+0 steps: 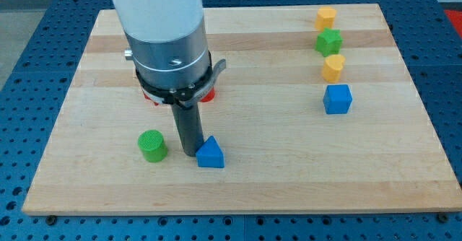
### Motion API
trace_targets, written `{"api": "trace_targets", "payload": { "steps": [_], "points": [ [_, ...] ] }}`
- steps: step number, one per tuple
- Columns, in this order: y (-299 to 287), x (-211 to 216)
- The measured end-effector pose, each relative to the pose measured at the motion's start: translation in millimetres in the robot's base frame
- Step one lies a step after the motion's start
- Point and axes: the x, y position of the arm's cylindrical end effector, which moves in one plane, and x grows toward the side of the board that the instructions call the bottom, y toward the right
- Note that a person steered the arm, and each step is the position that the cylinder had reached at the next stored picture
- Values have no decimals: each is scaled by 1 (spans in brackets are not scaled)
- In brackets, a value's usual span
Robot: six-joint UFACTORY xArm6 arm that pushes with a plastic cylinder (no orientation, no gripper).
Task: Move blue triangle towards blue cube
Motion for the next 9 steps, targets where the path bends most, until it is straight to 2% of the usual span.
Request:
{"api": "trace_targets", "payload": {
  "steps": [2,5,7,9],
  "points": [
    [-14,24],
    [59,6],
    [72,32],
    [98,41]
  ]
}}
